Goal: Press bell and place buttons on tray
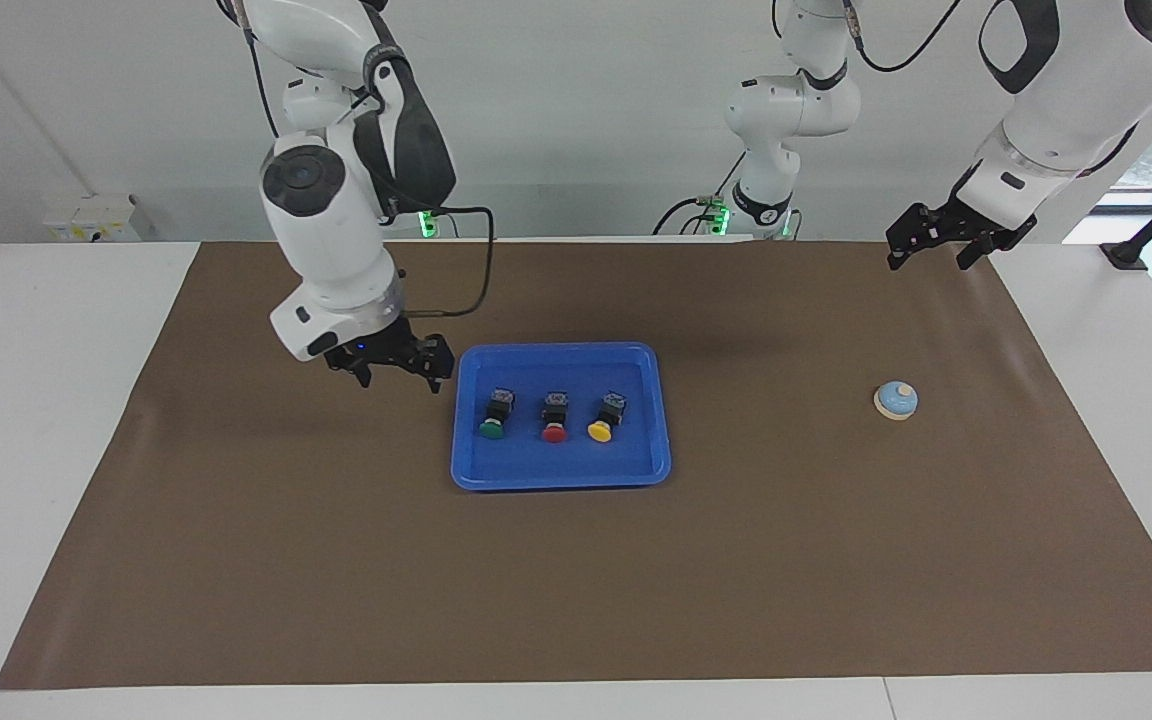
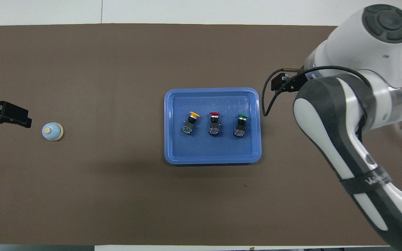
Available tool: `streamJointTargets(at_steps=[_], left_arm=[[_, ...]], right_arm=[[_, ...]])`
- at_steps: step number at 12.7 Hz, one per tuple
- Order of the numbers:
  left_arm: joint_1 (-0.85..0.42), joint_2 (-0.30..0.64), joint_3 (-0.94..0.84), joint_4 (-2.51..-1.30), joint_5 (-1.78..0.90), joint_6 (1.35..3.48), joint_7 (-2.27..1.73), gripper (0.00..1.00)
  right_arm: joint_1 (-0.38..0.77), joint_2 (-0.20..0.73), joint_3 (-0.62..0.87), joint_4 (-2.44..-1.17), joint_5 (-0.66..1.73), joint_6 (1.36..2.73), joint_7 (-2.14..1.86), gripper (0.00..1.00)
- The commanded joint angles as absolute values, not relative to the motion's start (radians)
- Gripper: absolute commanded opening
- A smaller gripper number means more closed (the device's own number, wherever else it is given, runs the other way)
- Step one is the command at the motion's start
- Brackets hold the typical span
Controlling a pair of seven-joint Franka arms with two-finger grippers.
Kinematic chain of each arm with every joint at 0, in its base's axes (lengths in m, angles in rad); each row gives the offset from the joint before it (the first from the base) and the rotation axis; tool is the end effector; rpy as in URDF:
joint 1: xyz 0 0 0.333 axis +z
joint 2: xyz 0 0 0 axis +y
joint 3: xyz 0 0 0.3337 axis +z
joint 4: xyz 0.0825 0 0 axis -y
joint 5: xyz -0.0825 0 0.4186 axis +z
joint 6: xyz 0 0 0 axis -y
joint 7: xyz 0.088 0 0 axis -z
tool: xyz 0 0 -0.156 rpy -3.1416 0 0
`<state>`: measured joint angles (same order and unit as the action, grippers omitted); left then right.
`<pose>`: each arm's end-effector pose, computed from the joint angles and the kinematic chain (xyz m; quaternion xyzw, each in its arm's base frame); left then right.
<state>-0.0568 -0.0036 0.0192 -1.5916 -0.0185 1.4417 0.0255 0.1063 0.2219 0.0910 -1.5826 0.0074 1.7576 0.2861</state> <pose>0.5651 -0.0243 0.5751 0.9968 -0.0320 -0.0731 0.0088 0.6485 0.1265 0.4643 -0.9986 0.0460 0.0256 0.0077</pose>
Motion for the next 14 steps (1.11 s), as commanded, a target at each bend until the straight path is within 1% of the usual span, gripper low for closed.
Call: streamJointTargets(at_steps=[1,6,7,9,11,14], left_arm=[[-0.052,-0.025,0.014,-1.618,-0.003,1.460,0.015,1.00],[-0.052,-0.025,0.014,-1.620,-0.003,1.460,0.015,1.00],[-0.051,-0.025,0.014,-1.618,-0.003,1.460,0.015,1.00],[-0.052,-0.025,0.014,-1.620,-0.003,1.460,0.015,1.00],[-0.051,-0.025,0.014,-1.620,-0.003,1.460,0.015,1.00],[-0.052,-0.025,0.014,-1.620,-0.003,1.460,0.015,1.00]], right_arm=[[0.051,0.143,0.107,-1.608,0.029,1.666,0.172,1.00],[0.041,-0.010,0.098,-1.629,0.031,1.510,0.115,1.00],[0.041,-0.035,0.083,-1.643,0.031,1.500,0.101,1.00],[0.040,-0.049,0.046,-1.647,0.029,1.499,0.034,1.00],[0.015,-0.049,0.043,-1.646,0.029,1.494,0.018,1.00],[0.023,-0.075,0.043,-1.646,0.026,1.493,0.020,1.00]])
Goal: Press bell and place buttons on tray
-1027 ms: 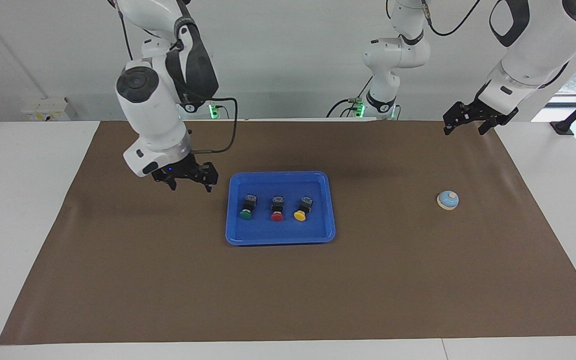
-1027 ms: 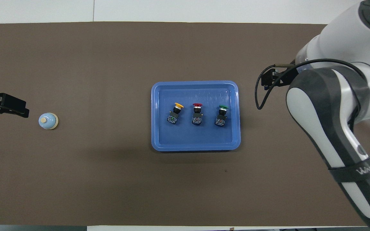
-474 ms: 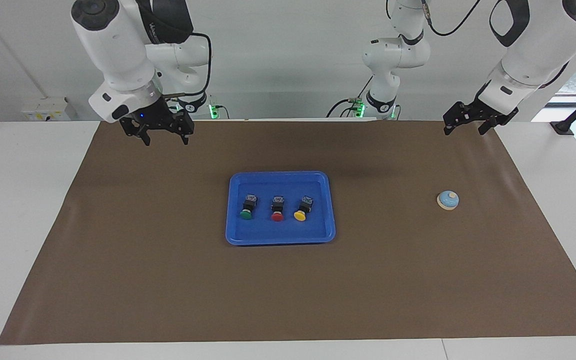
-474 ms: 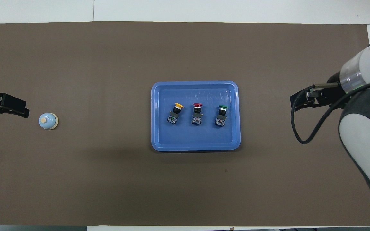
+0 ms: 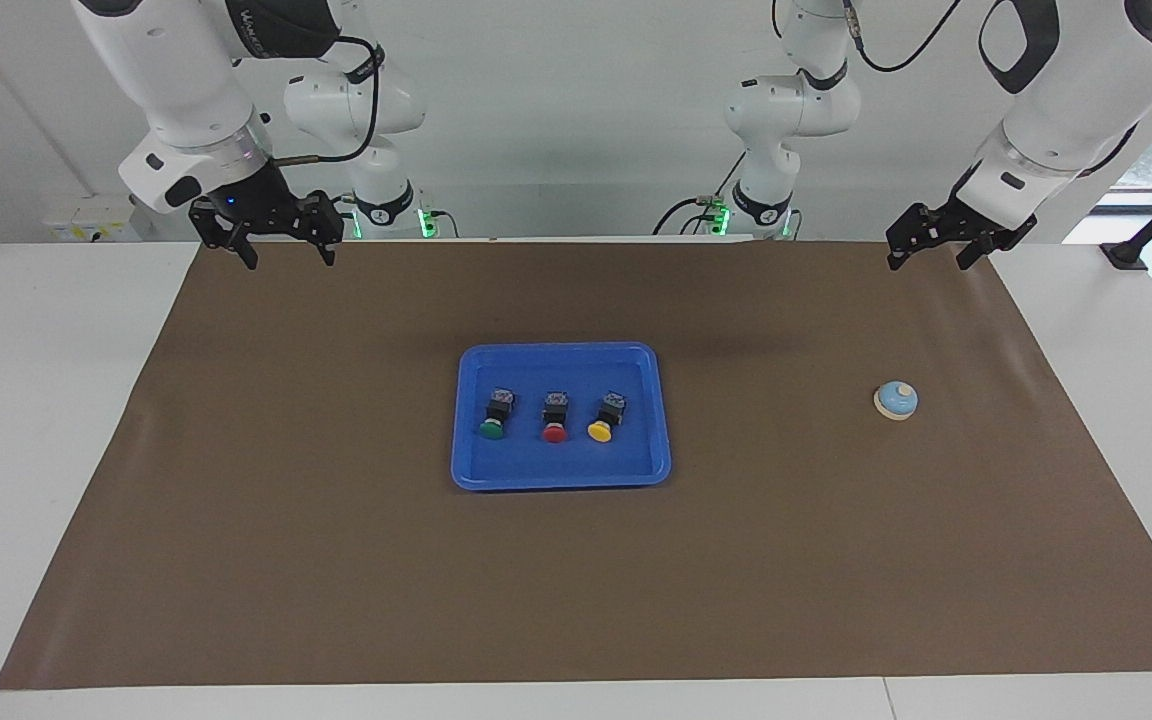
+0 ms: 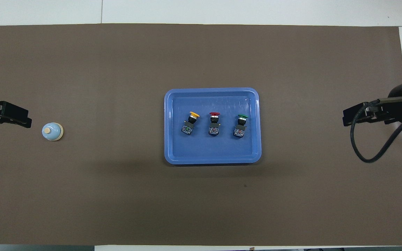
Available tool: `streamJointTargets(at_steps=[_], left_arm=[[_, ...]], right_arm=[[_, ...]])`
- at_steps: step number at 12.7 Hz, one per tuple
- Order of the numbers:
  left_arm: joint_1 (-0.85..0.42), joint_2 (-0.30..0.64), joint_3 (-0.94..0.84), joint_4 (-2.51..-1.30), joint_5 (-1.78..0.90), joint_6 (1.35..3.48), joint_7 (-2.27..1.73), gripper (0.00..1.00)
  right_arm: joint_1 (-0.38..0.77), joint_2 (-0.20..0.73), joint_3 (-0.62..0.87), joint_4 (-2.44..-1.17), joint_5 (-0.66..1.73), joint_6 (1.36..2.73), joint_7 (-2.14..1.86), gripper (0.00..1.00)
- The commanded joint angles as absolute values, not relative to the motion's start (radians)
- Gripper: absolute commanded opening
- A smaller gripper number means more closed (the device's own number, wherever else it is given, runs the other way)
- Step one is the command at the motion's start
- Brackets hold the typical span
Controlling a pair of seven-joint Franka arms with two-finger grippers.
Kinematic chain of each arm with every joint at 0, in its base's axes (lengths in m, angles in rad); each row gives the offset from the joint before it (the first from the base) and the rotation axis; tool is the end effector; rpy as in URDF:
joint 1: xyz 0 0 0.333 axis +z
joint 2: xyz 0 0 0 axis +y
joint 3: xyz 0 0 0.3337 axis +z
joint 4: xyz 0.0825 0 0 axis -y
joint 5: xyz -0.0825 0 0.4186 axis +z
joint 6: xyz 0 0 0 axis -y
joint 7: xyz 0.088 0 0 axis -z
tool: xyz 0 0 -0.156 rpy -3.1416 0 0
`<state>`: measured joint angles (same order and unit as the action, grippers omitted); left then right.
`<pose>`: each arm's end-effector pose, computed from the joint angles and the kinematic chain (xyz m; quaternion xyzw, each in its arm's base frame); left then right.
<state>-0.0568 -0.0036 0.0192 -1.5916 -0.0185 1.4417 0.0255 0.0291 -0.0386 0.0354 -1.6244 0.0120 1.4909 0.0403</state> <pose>0.5651 -0.0243 0.5751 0.9968 -0.0320 -0.0731 0.0088 0.5609 0.0385 0.5822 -0.9988 -0.0122 0.0477 0.0028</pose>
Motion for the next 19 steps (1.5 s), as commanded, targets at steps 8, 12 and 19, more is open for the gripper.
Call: streamJointTargets(at_steps=[8,12,19], left_arm=[[-0.051,-0.025,0.014,-1.620,-0.003,1.460,0.015,1.00],[-0.051,-0.025,0.014,-1.620,-0.003,1.460,0.015,1.00],[-0.051,-0.025,0.014,-1.620,-0.003,1.460,0.015,1.00]], right_arm=[[0.014,-0.097,0.040,-1.684,0.015,1.549,0.002,1.00],[0.014,-0.098,0.040,-1.683,0.015,1.549,0.006,1.00],[0.014,-0.100,0.041,-1.677,0.017,1.532,0.009,1.00]])
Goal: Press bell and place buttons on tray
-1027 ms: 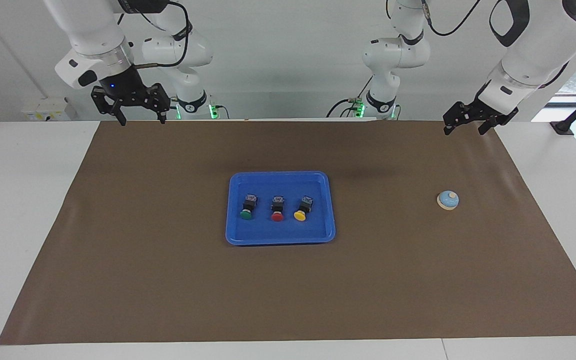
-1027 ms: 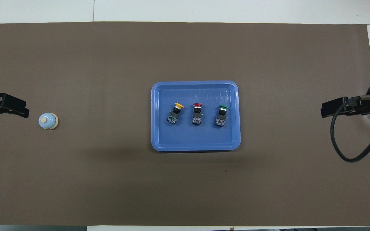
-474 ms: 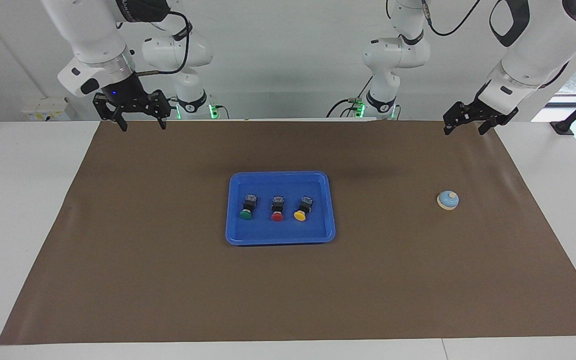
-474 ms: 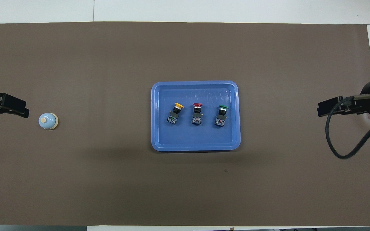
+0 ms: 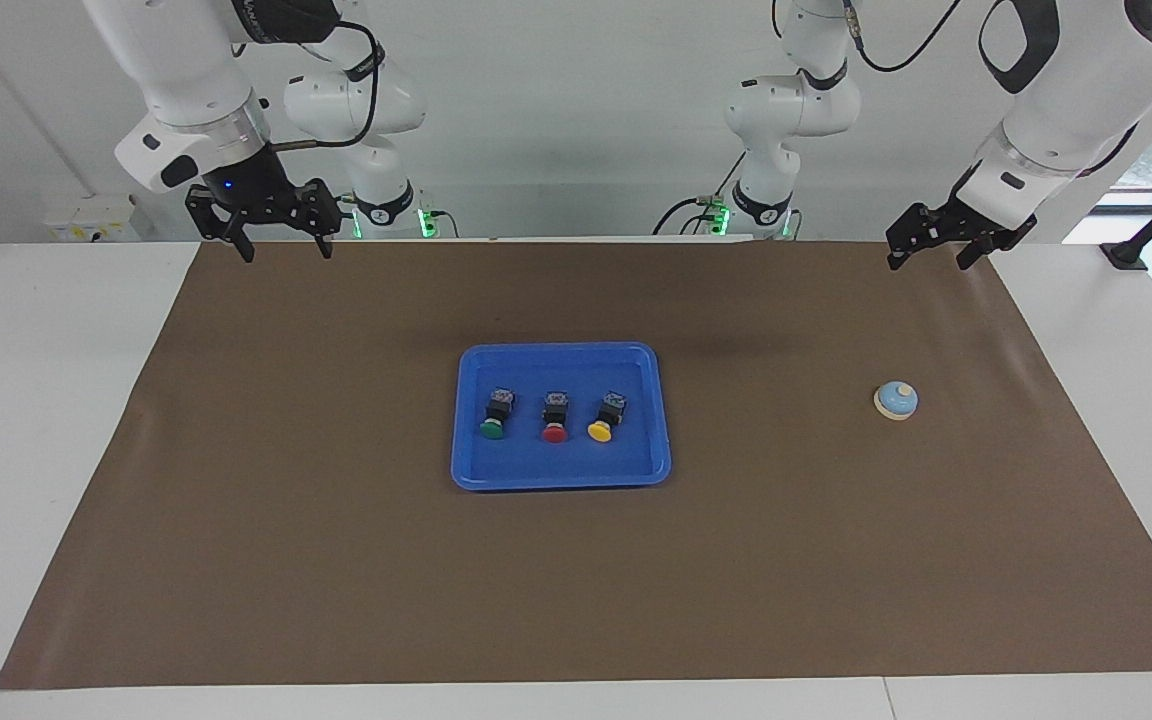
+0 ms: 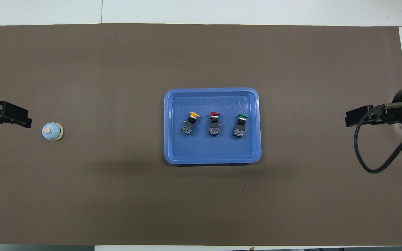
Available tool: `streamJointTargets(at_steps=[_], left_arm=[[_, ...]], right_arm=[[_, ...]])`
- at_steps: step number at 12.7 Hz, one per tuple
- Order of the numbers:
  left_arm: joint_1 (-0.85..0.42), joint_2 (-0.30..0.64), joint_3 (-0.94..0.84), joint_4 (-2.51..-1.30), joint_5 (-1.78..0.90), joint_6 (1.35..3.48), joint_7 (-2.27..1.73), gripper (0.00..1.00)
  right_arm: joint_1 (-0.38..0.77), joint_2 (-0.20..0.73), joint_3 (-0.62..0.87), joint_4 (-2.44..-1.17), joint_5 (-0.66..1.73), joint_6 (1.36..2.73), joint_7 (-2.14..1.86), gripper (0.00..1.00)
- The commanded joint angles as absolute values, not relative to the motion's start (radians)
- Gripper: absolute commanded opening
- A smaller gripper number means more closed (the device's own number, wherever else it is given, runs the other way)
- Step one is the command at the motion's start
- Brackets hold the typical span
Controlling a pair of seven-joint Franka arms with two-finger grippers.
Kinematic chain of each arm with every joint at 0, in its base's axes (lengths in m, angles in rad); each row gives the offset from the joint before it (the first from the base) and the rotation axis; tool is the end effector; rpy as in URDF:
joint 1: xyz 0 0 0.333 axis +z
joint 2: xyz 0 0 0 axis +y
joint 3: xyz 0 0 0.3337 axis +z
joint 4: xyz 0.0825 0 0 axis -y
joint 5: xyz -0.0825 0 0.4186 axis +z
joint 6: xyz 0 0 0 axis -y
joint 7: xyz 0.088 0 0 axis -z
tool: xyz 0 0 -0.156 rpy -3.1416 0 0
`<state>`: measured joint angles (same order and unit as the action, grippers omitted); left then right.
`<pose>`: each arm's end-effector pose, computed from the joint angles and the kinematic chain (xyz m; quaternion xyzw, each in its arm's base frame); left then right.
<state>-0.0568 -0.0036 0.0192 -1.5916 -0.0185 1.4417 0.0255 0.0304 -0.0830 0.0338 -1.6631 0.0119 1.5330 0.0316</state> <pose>0.5651 -0.0243 0.5751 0.9968 -0.0320 -0.0731 0.0088 0.5532 0.0381 0.5910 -0.9996 -0.0163 0.0238 0.0034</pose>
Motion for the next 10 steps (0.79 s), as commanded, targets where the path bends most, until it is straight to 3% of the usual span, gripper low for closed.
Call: streamJointTargets(at_steps=[1,7,9,10], left_arm=[[-0.052,-0.025,0.014,-1.620,-0.003,1.460,0.015,1.00],[-0.049,-0.029,0.025,-1.637,-0.002,1.475,0.012,0.98],[-0.025,-0.050,0.025,-1.698,-0.002,1.578,0.018,0.12],[0.010,-0.069,0.023,-1.751,-0.002,1.621,0.023,0.00]], right_arm=[[0.014,-0.100,0.041,-1.677,0.017,1.532,0.009,1.00],[0.014,-0.100,0.041,-1.677,0.017,1.532,0.009,1.00],[0.014,-0.100,0.041,-1.677,0.017,1.532,0.009,1.00],[0.014,-0.100,0.041,-1.677,0.017,1.532,0.009,1.00]])
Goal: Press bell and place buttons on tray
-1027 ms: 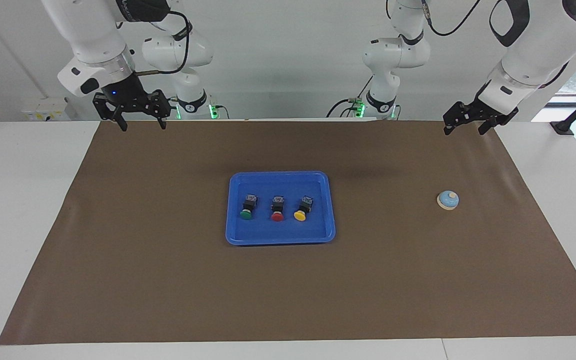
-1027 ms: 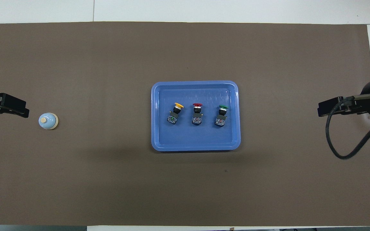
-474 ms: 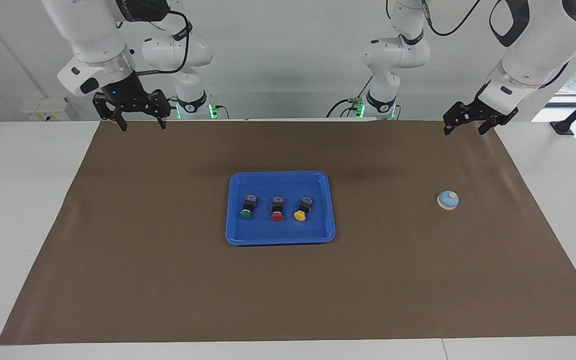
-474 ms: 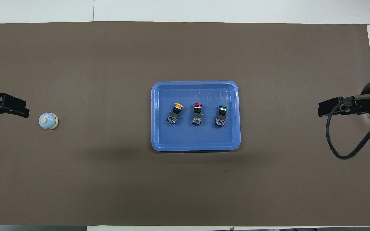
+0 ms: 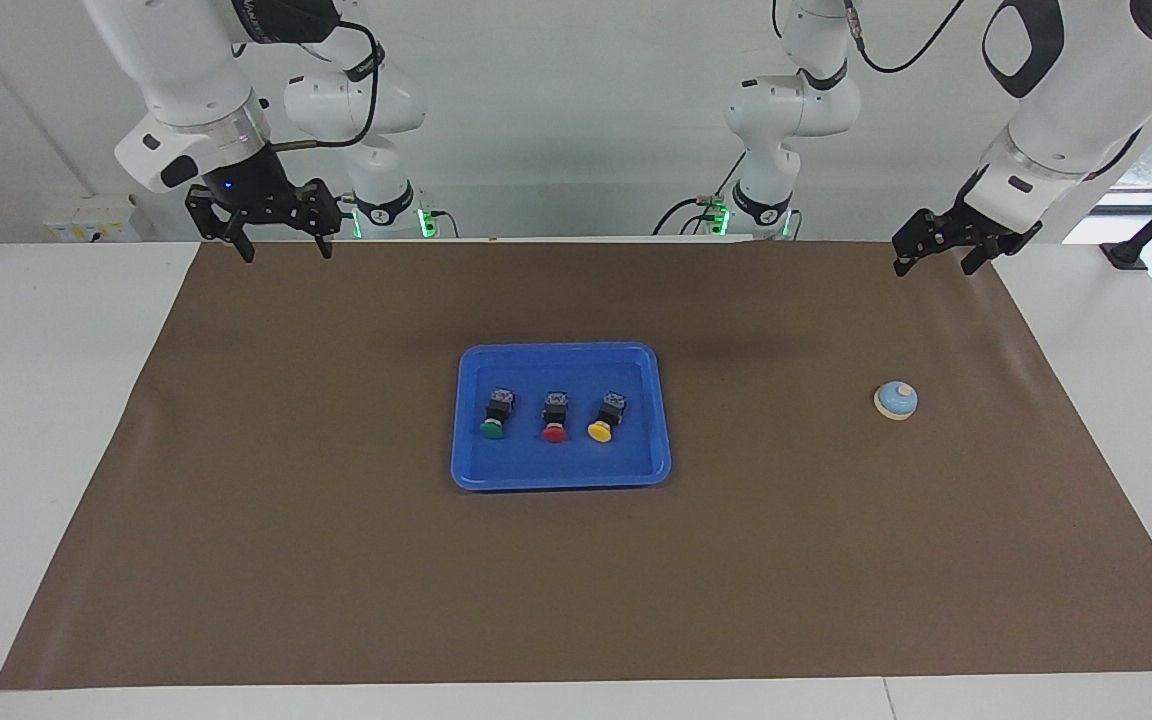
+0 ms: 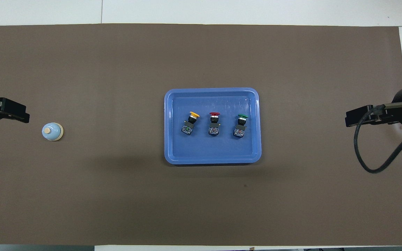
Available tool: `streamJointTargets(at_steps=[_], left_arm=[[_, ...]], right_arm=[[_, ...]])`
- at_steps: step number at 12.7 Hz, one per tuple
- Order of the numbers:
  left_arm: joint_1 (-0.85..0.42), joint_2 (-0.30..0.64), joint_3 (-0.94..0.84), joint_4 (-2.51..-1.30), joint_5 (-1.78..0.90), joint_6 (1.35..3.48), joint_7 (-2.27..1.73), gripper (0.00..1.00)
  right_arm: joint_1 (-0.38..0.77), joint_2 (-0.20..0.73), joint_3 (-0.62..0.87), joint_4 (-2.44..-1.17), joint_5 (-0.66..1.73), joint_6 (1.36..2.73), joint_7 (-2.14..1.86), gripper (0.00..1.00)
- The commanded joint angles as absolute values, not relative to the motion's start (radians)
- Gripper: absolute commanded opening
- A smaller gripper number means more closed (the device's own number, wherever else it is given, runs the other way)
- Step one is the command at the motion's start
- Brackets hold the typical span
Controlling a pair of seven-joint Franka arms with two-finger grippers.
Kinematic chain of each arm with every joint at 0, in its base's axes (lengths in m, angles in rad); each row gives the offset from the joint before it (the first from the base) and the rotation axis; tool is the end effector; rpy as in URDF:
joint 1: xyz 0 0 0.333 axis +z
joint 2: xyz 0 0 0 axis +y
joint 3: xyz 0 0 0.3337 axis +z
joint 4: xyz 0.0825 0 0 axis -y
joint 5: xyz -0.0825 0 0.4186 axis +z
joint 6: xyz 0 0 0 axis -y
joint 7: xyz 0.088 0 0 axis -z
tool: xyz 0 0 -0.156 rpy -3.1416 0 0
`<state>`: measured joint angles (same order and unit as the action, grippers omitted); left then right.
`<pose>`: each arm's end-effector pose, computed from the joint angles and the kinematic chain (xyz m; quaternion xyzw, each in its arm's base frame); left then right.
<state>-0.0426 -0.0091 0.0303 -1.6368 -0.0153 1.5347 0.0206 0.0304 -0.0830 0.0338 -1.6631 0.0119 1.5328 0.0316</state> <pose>0.5751 -0.0094 0.5625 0.9988 -0.0164 -0.0465 0.0080 0.5531 0.0381 0.5910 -0.9996 -0.0163 0.0239 0.0034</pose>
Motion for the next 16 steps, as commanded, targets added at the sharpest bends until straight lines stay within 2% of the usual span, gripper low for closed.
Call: streamJointTargets(at_steps=[1,6,11,16], left_arm=[[0.020,-0.084,0.025,-1.805,-0.002,1.678,0.025,0.00],[0.084,-0.046,0.025,-1.980,0.003,1.877,0.043,0.00],[0.114,0.069,0.025,-2.046,0.003,2.089,0.094,0.00],[0.124,0.086,0.025,-2.126,0.003,2.223,0.094,0.00]], right_arm=[[0.014,-0.100,0.041,-1.677,0.017,1.534,0.009,1.00],[0.014,-0.100,0.041,-1.677,0.017,1.534,0.009,1.00],[0.014,-0.100,0.041,-1.677,0.017,1.532,0.009,1.00],[0.014,-0.100,0.041,-1.677,0.017,1.532,0.009,1.00]])
